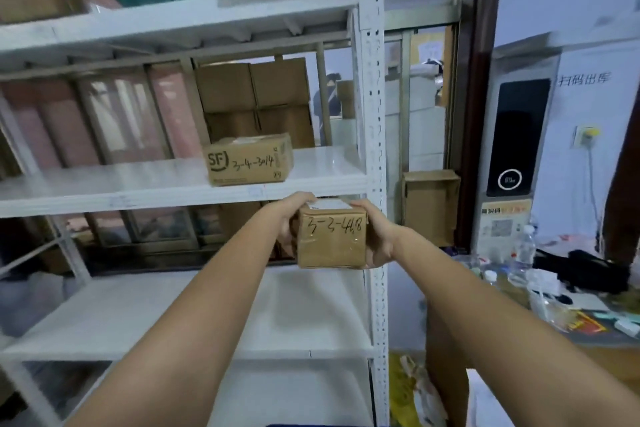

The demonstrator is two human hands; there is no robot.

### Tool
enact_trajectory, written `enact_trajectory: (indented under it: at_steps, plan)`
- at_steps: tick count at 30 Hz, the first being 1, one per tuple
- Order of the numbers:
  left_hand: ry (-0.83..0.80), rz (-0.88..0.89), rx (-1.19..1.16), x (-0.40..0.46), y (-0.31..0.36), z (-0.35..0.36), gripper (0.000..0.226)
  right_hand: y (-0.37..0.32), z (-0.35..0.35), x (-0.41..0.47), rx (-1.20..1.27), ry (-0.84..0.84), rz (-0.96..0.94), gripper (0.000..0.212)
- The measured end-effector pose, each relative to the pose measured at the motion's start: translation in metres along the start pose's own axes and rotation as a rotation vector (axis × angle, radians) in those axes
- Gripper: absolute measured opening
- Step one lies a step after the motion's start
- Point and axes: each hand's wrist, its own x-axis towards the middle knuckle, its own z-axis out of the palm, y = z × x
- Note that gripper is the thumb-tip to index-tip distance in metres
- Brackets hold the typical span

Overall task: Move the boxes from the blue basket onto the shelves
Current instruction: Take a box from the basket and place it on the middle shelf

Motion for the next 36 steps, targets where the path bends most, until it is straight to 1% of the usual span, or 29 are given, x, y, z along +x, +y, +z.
enact_trajectory:
  at_steps: [3,7,9,13,18,20,22,26,29,31,34,36]
  plan:
    - [0.010,0.014,-0.031,-0.009,0.009,-0.004,0.041,-0.014,0.001,-0.009,-0.049,-0.034,-0.016,0.061]
    - [0.002,-0.008,-0.117,-0.018,0.004,-0.005,0.049,-0.028,0.000,-0.009,-0.107,-0.065,0.020,0.058]
    - [0.013,-0.009,-0.144,-0.020,-0.002,-0.010,0.046,-0.030,0.006,-0.003,-0.137,-0.070,0.030,0.058]
    - [0.029,-0.019,-0.150,-0.024,-0.017,-0.030,0.041,-0.018,0.030,0.014,-0.151,-0.056,0.024,0.067]
    - [0.089,-0.019,-0.177,-0.032,-0.038,-0.075,0.047,-0.004,0.083,0.038,-0.149,-0.046,0.009,0.082]
    - [0.111,-0.001,-0.196,-0.036,-0.050,-0.103,0.050,-0.003,0.111,0.047,-0.171,-0.070,-0.001,0.087]
    - [0.143,0.037,-0.223,-0.044,-0.065,-0.136,0.047,0.000,0.148,0.057,-0.191,-0.095,-0.026,0.089]
    - [0.238,0.145,-0.351,-0.066,-0.099,-0.216,0.040,0.013,0.241,0.077,-0.129,-0.169,-0.079,0.078]
    - [0.200,0.259,-0.422,-0.083,-0.118,-0.285,0.049,0.018,0.317,0.090,-0.068,-0.198,-0.105,0.079]
    - [0.194,0.342,-0.458,-0.091,-0.124,-0.326,0.053,0.013,0.363,0.097,-0.044,-0.183,-0.153,0.077]
    - [0.213,0.428,-0.496,-0.097,-0.131,-0.374,0.052,0.002,0.420,0.101,-0.054,-0.170,-0.196,0.072]
    - [0.229,0.466,-0.524,-0.093,-0.129,-0.400,0.048,-0.006,0.446,0.105,-0.079,-0.150,-0.246,0.068]
